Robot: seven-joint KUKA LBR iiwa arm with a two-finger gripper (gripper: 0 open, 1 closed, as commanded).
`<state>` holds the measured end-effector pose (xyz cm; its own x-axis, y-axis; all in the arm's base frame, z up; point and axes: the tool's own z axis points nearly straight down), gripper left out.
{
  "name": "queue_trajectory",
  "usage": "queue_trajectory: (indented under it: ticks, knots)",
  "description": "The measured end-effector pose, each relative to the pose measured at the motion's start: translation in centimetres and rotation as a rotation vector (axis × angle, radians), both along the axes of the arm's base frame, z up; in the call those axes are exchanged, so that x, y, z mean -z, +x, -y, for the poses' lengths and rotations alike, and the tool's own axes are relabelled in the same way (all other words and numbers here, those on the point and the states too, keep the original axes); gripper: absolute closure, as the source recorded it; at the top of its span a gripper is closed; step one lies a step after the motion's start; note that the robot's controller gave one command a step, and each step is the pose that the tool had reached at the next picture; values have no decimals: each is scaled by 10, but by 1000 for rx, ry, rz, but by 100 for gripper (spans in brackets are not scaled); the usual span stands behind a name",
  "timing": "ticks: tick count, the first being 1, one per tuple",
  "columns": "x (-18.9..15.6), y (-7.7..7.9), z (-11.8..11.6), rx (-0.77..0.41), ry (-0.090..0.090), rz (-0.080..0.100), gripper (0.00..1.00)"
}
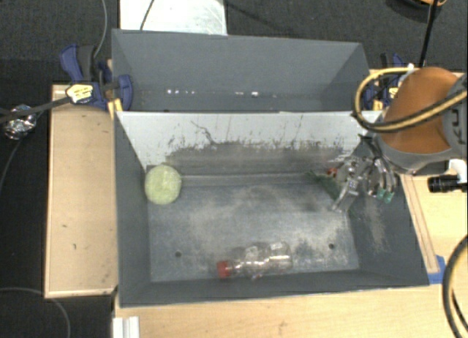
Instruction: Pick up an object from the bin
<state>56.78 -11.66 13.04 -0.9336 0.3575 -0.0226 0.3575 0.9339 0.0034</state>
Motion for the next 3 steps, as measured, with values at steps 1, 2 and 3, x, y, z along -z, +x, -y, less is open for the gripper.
queue_trajectory:
  ticks: [1,2,3]
  knots:
    - [-5,0,0,-1,0,0,100]
    - [-9,-1,0,-2,1,-5,100]
    - [-24,-2,-1,-1,2,-7,100]
